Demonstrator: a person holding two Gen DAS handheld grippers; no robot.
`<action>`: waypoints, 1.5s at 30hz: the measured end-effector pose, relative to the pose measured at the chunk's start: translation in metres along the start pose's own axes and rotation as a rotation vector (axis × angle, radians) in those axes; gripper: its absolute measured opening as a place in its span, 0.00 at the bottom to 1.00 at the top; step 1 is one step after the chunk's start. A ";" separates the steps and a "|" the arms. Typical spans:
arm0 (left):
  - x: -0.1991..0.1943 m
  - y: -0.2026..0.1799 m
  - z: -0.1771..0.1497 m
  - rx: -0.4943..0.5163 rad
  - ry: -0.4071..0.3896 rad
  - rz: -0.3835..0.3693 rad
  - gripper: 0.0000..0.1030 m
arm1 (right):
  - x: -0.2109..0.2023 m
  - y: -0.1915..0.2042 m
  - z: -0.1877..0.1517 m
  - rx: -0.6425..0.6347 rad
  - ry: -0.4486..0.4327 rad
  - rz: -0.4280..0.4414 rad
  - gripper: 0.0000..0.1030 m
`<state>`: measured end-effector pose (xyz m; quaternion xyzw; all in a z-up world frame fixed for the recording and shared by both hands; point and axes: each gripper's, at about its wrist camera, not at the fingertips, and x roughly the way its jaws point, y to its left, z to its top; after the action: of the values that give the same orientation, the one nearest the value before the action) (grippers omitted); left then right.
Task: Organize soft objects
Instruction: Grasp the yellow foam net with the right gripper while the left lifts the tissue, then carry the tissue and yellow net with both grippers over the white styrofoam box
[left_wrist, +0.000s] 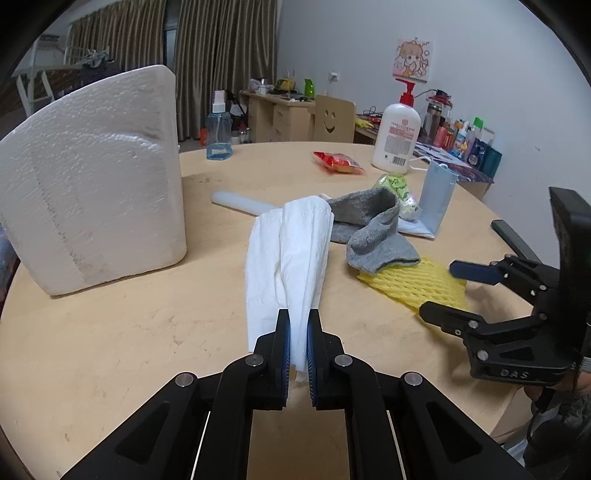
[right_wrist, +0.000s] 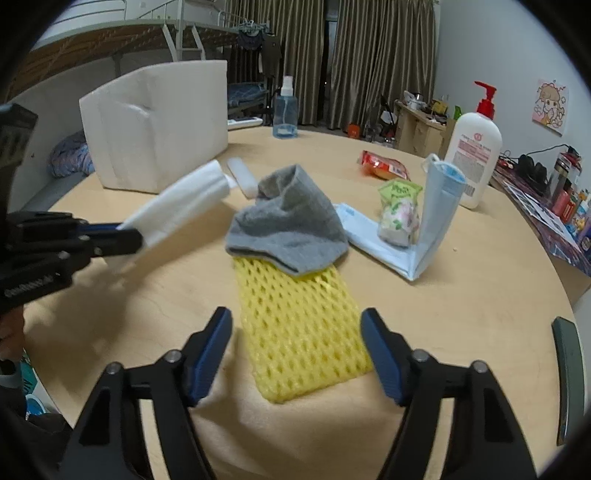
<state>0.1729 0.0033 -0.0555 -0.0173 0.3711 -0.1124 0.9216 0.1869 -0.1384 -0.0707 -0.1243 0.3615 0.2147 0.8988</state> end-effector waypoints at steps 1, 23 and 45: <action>0.000 0.000 0.000 -0.002 0.000 -0.001 0.08 | 0.000 0.000 0.000 0.002 0.006 0.002 0.66; -0.041 -0.002 -0.006 0.005 -0.120 0.002 0.08 | -0.029 -0.013 -0.009 0.077 -0.021 0.024 0.20; -0.115 -0.021 -0.019 0.042 -0.285 0.044 0.08 | -0.126 -0.018 -0.012 0.175 -0.330 0.012 0.20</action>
<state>0.0748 0.0089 0.0112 -0.0057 0.2342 -0.0961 0.9674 0.1066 -0.1963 0.0108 -0.0067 0.2272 0.2055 0.9519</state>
